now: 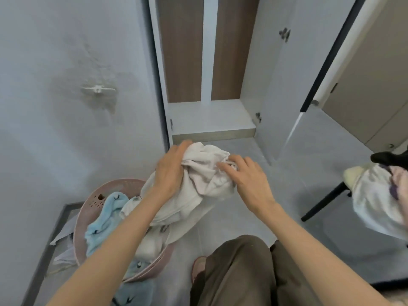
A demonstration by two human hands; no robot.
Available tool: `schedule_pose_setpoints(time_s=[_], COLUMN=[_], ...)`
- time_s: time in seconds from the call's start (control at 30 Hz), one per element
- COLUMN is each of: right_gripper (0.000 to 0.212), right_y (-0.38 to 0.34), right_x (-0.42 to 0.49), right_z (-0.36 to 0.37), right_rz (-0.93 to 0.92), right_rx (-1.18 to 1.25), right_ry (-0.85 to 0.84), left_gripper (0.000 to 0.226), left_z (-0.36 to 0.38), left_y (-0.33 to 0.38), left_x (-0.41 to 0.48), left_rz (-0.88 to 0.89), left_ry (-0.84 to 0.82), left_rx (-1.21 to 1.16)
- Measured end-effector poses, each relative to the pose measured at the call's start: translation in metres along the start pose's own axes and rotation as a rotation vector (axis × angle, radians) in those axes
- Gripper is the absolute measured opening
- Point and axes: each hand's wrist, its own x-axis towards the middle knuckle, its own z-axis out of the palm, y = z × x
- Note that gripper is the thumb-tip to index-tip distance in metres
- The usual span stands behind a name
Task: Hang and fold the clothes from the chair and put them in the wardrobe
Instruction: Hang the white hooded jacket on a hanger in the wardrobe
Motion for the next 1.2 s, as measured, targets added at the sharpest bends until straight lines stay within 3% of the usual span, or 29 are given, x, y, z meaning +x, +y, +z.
schedule_pose_setpoints(time_s=[0.17,0.37,0.5,0.6,0.73,0.93,1.07,1.2], right_gripper=[0.031,0.034,0.034,0.015,0.014,0.014,0.017,0.031], right_y=[0.046,0.107,0.136,0.152,0.170,0.186,0.182,0.177], right_x=[-0.002,-0.022,-0.042,-0.058,-0.095,-0.165,-0.222,-0.294], right_z=[-0.063,-0.170,-0.255,-0.333,-0.430,-0.567,-0.622,-0.622], right_rz=[0.254,0.495,0.553,0.613,0.632,0.643,0.684,0.805], right_rx=[-0.002,-0.043,-0.031,0.126,0.011,-0.054,-0.286,-0.683], right_ry=[0.086,0.367,0.597,0.819,1.003,1.243,1.281,1.077], left_gripper=[0.030,0.027,0.036,0.038,0.046,0.036,0.035,0.034], left_z=[0.010,0.006,-0.016,-0.034,-0.053,-0.096,-0.097,-0.052], left_y=[0.097,0.231,0.340,0.419,0.519,0.668,0.735,0.762], left_x=[0.053,0.093,0.098,0.097,0.083,0.033,-0.012,-0.062], left_rz=[0.154,0.385,0.527,0.613,0.713,0.894,0.945,0.978], left_ry=[0.046,0.094,0.220,0.273,0.269,0.312,0.232,0.024], left_rx=[-0.159,-0.353,-0.485,-0.599,-0.759,-1.043,-1.182,-1.262])
